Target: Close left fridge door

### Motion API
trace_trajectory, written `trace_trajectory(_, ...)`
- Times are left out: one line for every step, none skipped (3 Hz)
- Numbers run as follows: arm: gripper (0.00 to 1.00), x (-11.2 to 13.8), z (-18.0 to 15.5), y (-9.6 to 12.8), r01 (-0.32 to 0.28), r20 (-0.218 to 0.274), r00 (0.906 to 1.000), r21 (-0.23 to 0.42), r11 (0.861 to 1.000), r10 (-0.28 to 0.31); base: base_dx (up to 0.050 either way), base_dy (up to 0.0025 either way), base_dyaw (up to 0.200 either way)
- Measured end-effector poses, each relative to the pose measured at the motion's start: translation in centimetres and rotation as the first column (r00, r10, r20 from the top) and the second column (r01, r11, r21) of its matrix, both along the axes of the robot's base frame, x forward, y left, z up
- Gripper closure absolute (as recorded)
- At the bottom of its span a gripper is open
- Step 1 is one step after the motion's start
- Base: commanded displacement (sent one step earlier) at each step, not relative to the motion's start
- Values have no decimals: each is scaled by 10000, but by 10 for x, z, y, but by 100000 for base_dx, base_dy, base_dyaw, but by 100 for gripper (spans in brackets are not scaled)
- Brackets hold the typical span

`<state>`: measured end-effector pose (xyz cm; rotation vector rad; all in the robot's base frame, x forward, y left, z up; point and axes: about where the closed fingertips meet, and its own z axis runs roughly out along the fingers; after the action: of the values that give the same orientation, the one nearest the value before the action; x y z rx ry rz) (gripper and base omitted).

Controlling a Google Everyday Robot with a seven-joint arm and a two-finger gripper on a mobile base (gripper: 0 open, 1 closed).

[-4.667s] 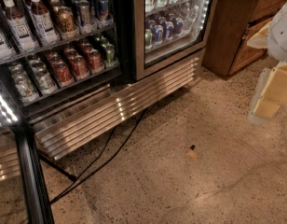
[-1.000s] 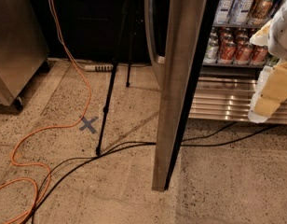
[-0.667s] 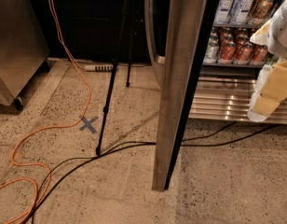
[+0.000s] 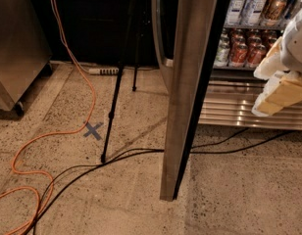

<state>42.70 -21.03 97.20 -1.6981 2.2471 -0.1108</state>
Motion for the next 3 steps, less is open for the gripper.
trace_trajectory(66,-26,-8,14,-282,27,9996,182,9994,281,0,0,0)
trace_trajectory(89,-56,-13,36,-824,137,9965,236,9963,821,0,0,0)
trace_trajectory(100,-74,-16,57,-1483,85,9889,151,9888,1482,0,0,0)
